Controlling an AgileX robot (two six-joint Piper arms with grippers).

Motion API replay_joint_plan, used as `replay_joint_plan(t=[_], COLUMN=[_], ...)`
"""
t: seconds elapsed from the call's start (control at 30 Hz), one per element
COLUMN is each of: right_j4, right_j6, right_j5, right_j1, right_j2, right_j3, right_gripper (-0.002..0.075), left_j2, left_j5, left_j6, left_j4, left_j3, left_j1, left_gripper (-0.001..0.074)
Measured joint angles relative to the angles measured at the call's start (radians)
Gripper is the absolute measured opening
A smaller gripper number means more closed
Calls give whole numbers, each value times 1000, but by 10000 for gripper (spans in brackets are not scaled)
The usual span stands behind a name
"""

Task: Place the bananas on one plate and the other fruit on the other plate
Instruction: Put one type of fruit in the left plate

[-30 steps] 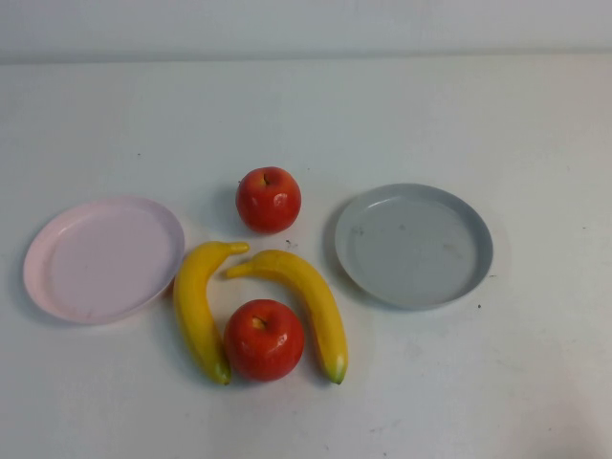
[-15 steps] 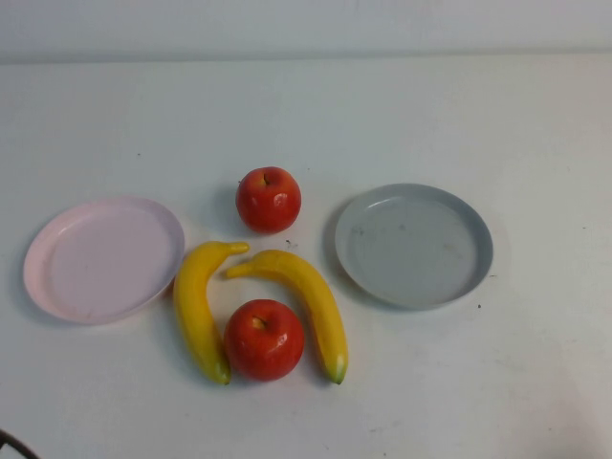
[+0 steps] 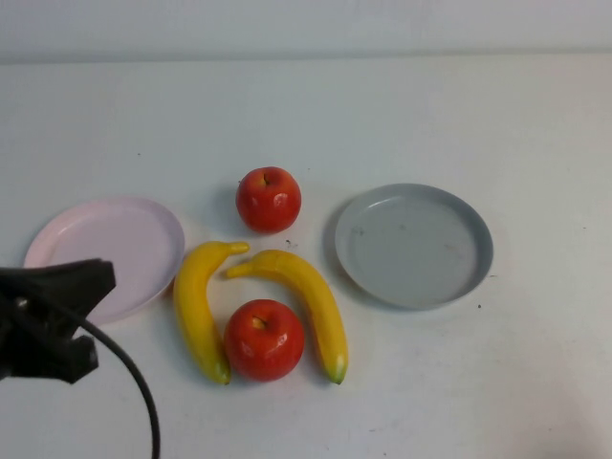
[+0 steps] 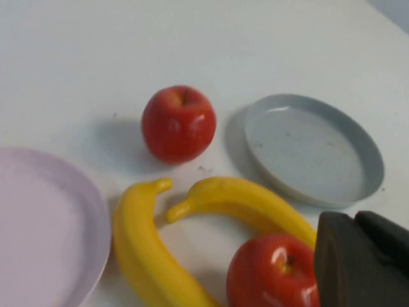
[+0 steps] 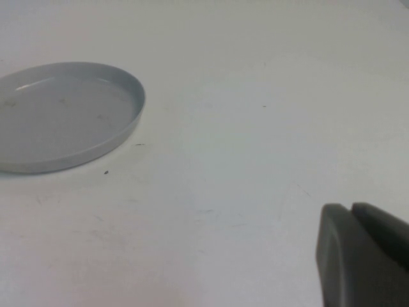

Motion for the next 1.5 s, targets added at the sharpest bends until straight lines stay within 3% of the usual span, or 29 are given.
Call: replay_joint_plan(t=[0.17,0.27,0.5,0.73,1.07,1.2,1.37,1.5], right_j4=[0,0,0,0,0,0,0,0], right_j6=[0,0,0,0,0,0,0,0], right_j5=[0,0,0,0,0,0,0,0], right_j1=[0,0,0,0,0,0,0,0], right_j2=[0,0,0,0,0,0,0,0], right_j3=[0,0,0,0,0,0,0,0], right_gripper=[-17,-17,-17,-17,-17,-17,-17,-17], left_j2=[151,237,374,412,466,466,460,433], left_j5=[35,65,43,-79,-52,-82,-151,-291], left_j6=[430,567,773,812,814,706,486,119], left_j4=[-377,-490,-602,-620,-625,-576,-330,10], left_j3=[-8,-8,-8,-8,-8,-25,-90,-132], left_j1=[0,-24,-186,-370,-387,-387,-387,-413], left_gripper=[-1,-1,-1,-1,-1,-1,-1,-1])
